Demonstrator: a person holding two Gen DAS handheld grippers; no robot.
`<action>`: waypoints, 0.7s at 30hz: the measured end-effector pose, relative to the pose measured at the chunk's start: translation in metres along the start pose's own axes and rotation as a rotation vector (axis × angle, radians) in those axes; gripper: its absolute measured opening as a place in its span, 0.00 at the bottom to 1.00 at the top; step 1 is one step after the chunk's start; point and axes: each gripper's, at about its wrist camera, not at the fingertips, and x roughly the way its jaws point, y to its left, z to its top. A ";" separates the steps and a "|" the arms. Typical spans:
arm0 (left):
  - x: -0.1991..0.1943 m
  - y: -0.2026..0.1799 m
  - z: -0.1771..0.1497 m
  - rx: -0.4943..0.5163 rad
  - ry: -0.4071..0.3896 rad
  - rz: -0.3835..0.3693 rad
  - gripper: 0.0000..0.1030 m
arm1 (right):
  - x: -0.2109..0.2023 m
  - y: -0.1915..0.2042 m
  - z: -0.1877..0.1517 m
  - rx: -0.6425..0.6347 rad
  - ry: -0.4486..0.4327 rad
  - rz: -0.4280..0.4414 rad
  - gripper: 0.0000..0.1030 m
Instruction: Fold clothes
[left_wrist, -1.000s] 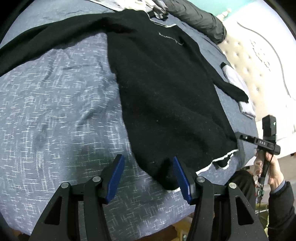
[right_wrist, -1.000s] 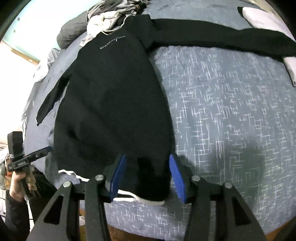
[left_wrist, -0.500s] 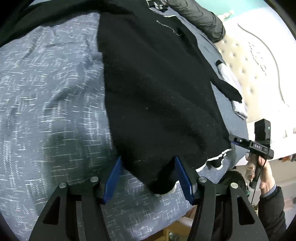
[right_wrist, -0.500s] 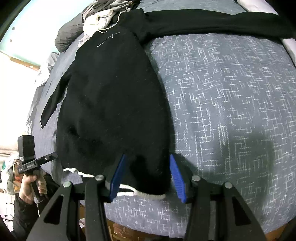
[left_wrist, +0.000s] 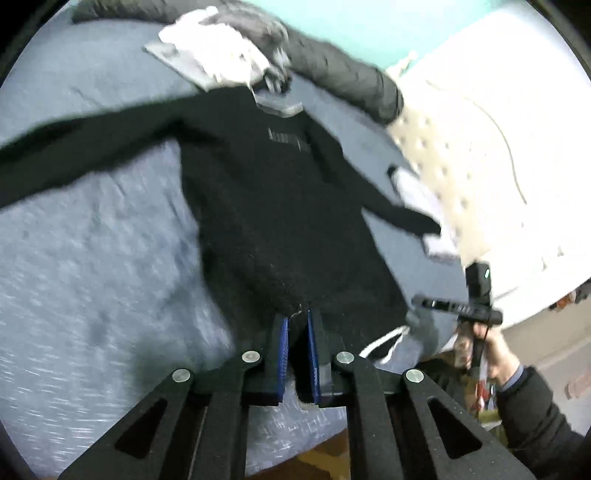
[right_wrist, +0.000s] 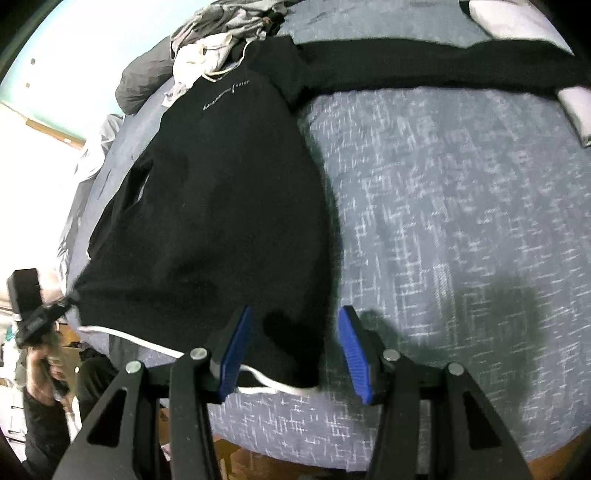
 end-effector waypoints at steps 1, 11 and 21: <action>-0.007 0.001 0.005 0.003 -0.016 0.010 0.10 | -0.001 0.002 0.000 -0.004 -0.006 -0.004 0.48; -0.047 0.043 0.013 -0.025 -0.064 0.068 0.09 | 0.010 0.018 -0.003 -0.027 0.041 -0.008 0.48; -0.043 0.063 0.007 -0.064 -0.054 0.065 0.09 | 0.043 0.038 -0.016 -0.026 0.159 0.061 0.54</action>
